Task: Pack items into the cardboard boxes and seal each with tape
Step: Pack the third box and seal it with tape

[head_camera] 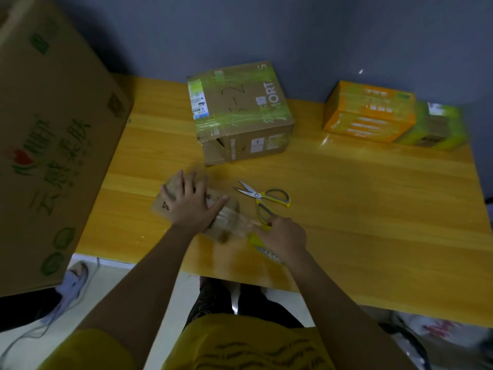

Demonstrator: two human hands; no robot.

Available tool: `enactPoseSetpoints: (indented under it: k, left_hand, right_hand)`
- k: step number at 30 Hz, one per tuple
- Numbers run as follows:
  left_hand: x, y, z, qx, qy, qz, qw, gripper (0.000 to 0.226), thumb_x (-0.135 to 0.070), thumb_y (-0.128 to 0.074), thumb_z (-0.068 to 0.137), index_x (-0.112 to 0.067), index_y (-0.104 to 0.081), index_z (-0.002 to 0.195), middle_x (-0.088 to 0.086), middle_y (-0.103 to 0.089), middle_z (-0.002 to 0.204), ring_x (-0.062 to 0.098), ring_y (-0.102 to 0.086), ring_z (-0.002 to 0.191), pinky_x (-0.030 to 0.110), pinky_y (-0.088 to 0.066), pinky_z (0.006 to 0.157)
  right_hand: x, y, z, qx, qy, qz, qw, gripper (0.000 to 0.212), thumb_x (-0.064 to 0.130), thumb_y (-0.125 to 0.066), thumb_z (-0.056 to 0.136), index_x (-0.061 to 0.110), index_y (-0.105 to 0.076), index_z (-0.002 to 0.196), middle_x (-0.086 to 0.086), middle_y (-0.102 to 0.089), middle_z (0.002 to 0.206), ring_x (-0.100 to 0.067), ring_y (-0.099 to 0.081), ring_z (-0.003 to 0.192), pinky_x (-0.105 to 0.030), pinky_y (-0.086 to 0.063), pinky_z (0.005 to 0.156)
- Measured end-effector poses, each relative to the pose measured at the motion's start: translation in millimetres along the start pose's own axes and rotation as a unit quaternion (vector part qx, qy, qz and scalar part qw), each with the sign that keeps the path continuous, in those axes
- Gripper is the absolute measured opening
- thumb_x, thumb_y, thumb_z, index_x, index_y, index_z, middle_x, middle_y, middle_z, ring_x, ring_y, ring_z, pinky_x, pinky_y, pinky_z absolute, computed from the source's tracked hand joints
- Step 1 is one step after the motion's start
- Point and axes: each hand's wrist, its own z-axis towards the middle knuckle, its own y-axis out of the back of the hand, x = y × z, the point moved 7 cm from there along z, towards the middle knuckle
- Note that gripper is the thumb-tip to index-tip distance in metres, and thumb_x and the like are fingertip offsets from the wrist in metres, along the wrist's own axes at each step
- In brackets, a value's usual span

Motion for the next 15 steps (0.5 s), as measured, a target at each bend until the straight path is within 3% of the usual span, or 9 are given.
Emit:
enactPoseSetpoints:
  k: [2, 5, 8, 10, 12, 15]
  left_hand:
    - [4, 5, 7, -0.020, -0.013, 0.010, 1.000, 0.099, -0.085, -0.011, 0.072, -0.022, -0.041, 0.143, 0.009, -0.028, 0.156, 0.028, -0.012, 0.147, 0.063, 0.000, 0.111]
    - [-1, 15, 6, -0.081, -0.009, 0.071, 0.994, 0.088, -0.078, -0.027, 0.080, -0.008, -0.057, 0.124, 0.020, -0.055, 0.130, 0.036, -0.050, 0.123, 0.055, -0.019, 0.109]
    - [-19, 25, -14, -0.118, 0.003, 0.050, 0.992, 0.064, -0.066, -0.031, 0.086, -0.007, -0.056, 0.090, 0.018, -0.060, 0.089, 0.034, -0.061, 0.083, 0.044, -0.051, 0.079]
    - [-32, 20, -32, -0.140, -0.020, 0.015, 0.990, 0.061, -0.064, -0.035, 0.082, -0.007, -0.055, 0.082, 0.017, -0.059, 0.084, 0.034, -0.061, 0.078, 0.041, -0.052, 0.068]
    - [-36, 10, -48, -0.140, -0.007, -0.011, 0.990, 0.072, -0.074, -0.033, 0.076, -0.006, -0.057, 0.082, 0.015, -0.059, 0.086, 0.033, -0.061, 0.078, 0.040, -0.051, 0.068]
    - [-40, 3, -55, -0.123, 0.030, -0.016, 0.992, 0.089, -0.087, -0.027, 0.064, -0.007, -0.054, 0.090, 0.013, -0.061, 0.092, 0.031, -0.061, 0.083, 0.044, -0.051, 0.076]
  right_hand:
    - [-3, -8, -1, 0.014, -0.002, 0.024, 1.000, 0.064, 0.073, -0.038, 0.088, 0.017, -0.063, 0.107, -0.004, -0.065, 0.087, -0.027, -0.063, 0.091, -0.034, -0.047, 0.074]
    - [-10, -12, -3, 0.028, -0.005, 0.094, 0.995, 0.059, 0.069, -0.031, 0.092, 0.020, -0.064, 0.097, -0.006, -0.066, 0.088, -0.028, -0.062, 0.091, -0.033, -0.043, 0.071]
    - [-16, 13, 17, -0.072, -0.009, 0.173, 0.982, 0.044, 0.049, -0.039, 0.097, 0.016, -0.065, 0.083, -0.012, -0.066, 0.088, -0.032, -0.062, 0.092, -0.032, -0.038, 0.066]
    - [-18, 22, 45, -0.117, 0.029, 0.168, 0.978, 0.039, 0.038, -0.044, 0.088, 0.014, -0.070, 0.104, -0.015, -0.067, 0.100, -0.033, -0.059, 0.102, -0.034, -0.042, 0.076]
    - [-18, 14, 69, -0.073, 0.057, 0.083, 0.992, 0.048, 0.047, -0.051, 0.084, 0.018, -0.065, 0.121, -0.010, -0.061, 0.119, -0.032, -0.052, 0.114, -0.034, -0.042, 0.092]
    - [-17, -5, 86, -0.021, 0.073, -0.063, 0.995, 0.053, 0.043, -0.061, 0.090, 0.016, -0.050, 0.134, -0.013, -0.048, 0.130, -0.035, -0.045, 0.121, -0.040, -0.040, 0.096]
